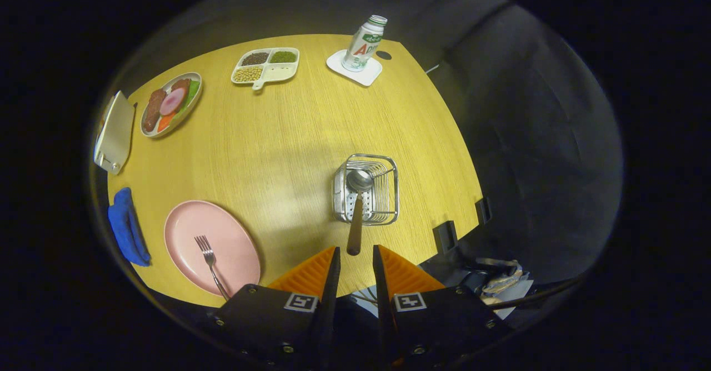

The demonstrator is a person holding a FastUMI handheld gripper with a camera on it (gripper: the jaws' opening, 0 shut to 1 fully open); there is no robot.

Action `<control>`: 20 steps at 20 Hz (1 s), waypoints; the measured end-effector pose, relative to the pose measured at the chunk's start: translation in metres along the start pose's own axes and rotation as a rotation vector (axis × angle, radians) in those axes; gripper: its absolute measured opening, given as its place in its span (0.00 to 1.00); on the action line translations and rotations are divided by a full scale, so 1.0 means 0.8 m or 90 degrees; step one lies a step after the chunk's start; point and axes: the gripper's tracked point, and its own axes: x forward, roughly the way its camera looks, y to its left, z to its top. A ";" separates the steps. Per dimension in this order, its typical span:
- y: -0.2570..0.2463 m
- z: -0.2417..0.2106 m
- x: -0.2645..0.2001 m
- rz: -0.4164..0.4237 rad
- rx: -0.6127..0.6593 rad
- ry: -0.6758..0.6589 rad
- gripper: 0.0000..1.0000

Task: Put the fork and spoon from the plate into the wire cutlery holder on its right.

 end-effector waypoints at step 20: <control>0.209 -0.094 -0.066 0.083 -0.266 -0.062 0.35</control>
